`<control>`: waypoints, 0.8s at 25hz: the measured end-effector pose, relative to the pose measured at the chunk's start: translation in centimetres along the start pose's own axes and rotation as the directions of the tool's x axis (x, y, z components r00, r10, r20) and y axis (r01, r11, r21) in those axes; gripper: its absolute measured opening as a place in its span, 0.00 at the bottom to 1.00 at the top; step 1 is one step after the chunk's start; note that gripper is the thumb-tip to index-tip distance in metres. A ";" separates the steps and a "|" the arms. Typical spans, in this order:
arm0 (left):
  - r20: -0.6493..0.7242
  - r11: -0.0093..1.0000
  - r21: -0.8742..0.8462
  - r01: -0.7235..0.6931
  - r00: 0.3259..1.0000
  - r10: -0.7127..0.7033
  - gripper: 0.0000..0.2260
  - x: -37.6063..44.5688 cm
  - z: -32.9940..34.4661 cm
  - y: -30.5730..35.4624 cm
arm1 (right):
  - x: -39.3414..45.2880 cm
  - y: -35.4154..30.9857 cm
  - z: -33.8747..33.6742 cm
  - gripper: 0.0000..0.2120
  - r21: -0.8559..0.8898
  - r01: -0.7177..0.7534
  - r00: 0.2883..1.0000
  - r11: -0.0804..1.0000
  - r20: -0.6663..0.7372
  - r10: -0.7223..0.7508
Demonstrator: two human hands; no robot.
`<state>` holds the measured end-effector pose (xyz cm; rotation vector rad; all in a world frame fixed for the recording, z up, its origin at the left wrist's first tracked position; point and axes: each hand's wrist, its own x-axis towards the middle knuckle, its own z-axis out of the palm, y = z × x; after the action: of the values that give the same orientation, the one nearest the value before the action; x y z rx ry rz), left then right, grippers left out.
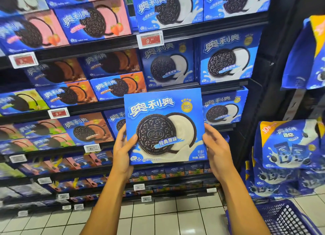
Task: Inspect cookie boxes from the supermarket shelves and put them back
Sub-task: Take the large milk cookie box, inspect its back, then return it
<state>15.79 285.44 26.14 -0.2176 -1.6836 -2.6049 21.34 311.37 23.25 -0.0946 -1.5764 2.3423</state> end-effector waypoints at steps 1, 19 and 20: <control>0.001 1.000 -0.003 0.000 1.000 0.000 0.22 0.0 -0.1 0.1 | 0.0 -0.3 0.1 0.38 -0.015 0.002 1.000 1.000 0.011 -0.001; 0.081 0.956 0.288 -0.060 0.996 0.038 0.29 0.0 2.1 1.6 | -0.2 -1.9 1.9 0.20 -0.168 0.103 0.994 0.980 -0.019 -0.107; 0.086 0.956 0.288 -0.055 0.996 0.031 0.29 0.1 2.1 1.6 | -0.1 -1.9 1.8 0.20 -0.162 0.101 0.994 0.982 -0.018 -0.105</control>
<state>16.10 286.68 28.46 -0.3475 -2.0346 -2.3074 21.45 310.35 25.66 -0.0781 -1.7133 2.1253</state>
